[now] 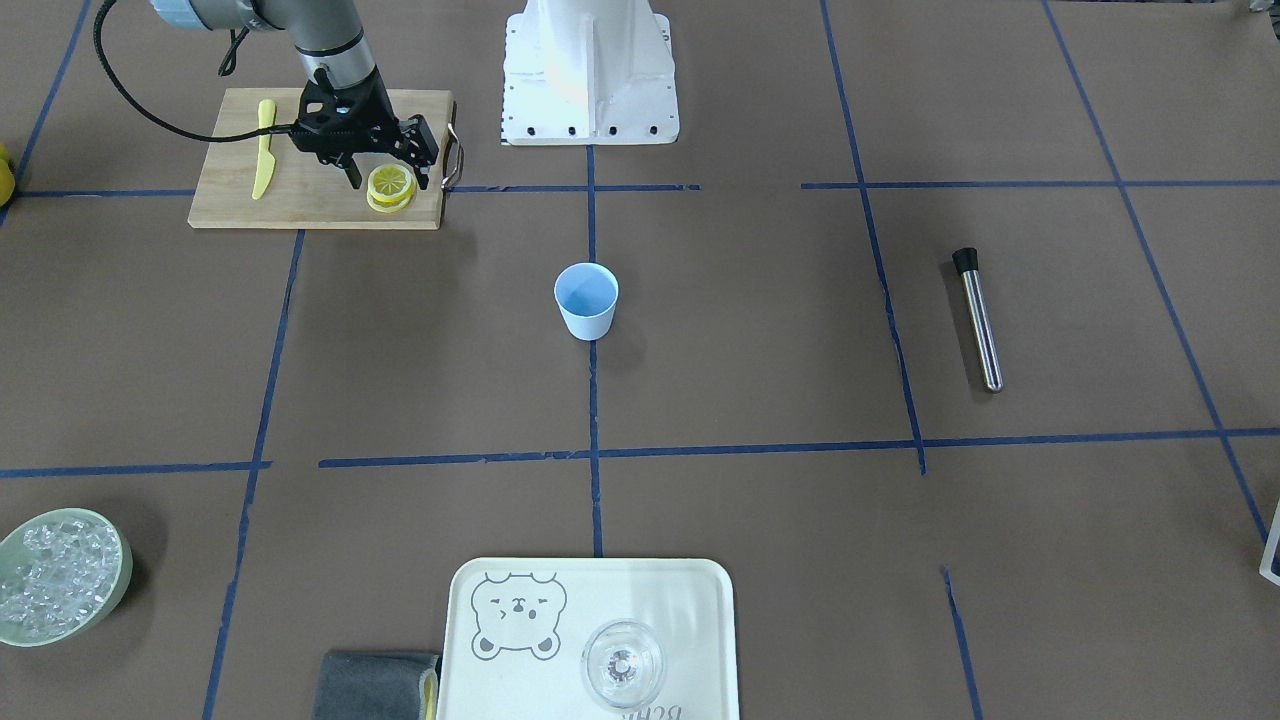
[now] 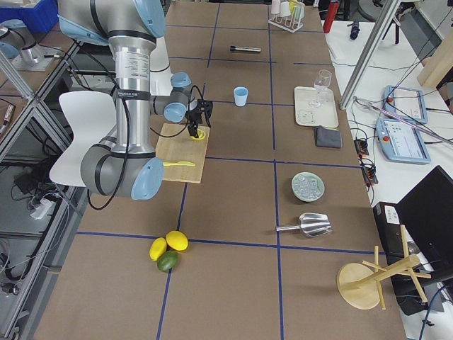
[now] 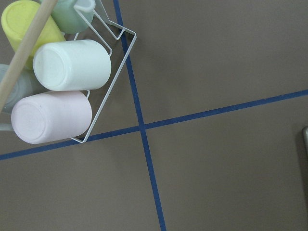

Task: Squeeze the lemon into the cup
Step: 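Lower the right gripper and close it on the lemon slice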

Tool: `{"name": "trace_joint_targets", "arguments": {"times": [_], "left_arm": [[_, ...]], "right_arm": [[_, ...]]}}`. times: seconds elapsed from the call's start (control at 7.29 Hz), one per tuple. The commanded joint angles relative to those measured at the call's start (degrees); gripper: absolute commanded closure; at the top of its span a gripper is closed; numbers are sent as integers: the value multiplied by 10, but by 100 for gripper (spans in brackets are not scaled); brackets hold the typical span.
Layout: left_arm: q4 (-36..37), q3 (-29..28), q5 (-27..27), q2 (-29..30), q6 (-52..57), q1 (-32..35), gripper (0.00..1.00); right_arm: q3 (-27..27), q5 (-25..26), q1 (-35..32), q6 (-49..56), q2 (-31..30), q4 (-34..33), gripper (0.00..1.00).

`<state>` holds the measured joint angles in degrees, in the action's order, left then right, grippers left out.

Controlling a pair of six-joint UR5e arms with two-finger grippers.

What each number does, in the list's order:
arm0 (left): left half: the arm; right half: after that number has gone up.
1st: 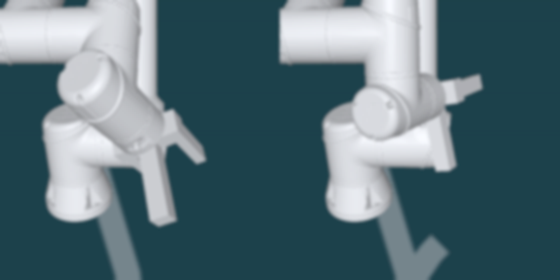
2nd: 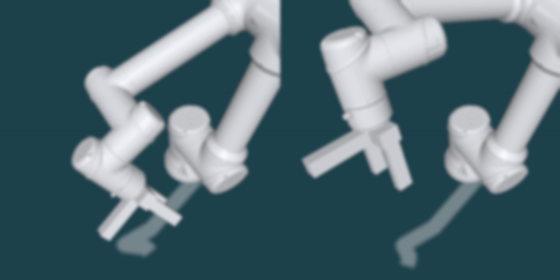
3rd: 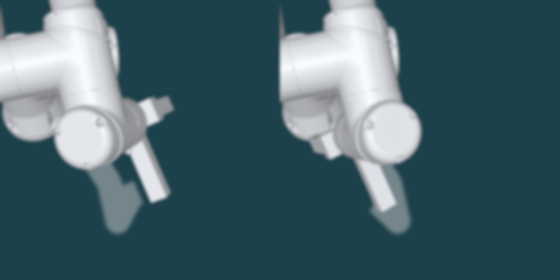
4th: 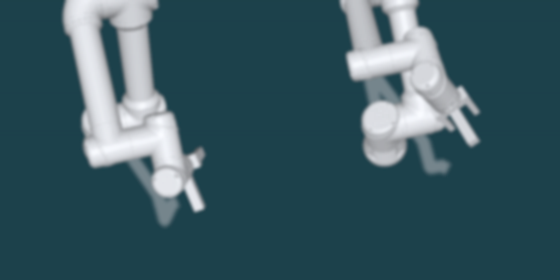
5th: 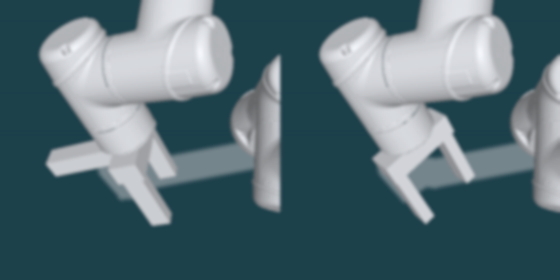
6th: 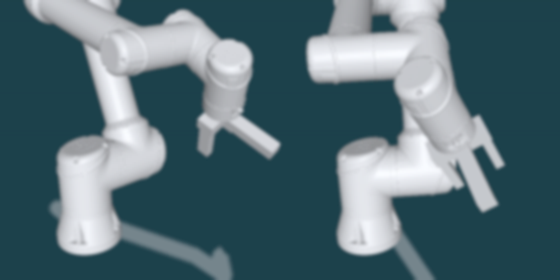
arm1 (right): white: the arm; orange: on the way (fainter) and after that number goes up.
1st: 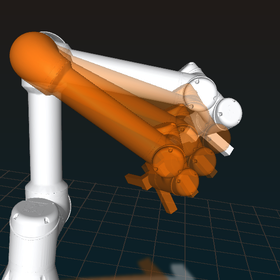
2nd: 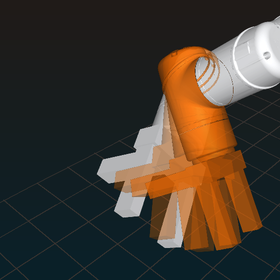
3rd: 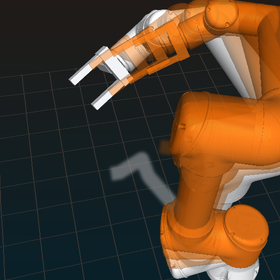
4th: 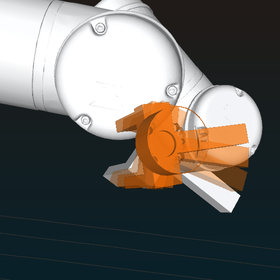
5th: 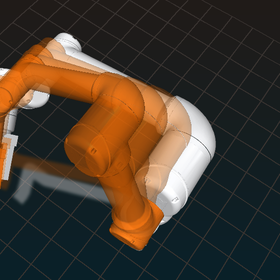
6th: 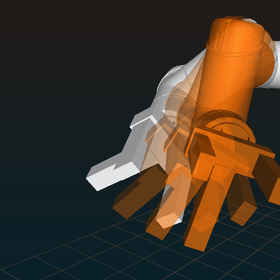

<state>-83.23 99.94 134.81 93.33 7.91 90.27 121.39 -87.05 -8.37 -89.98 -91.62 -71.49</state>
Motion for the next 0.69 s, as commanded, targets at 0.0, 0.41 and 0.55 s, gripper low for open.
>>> {"name": "trace_joint_targets", "arguments": {"times": [0.0, 0.41, 0.55], "left_arm": [[-2, -1, -1, 0, 0, 0, 0], [-4, -1, -1, 0, 0, 0, 0], [-7, -2, -1, 0, 0, 0, 0]], "right_arm": [[-5, 0, 1, 1, -1, 5, 0], [-7, 0, 0, 1, -3, 4, 0], [-7, -1, 0, 1, -5, 4, 0]]}}
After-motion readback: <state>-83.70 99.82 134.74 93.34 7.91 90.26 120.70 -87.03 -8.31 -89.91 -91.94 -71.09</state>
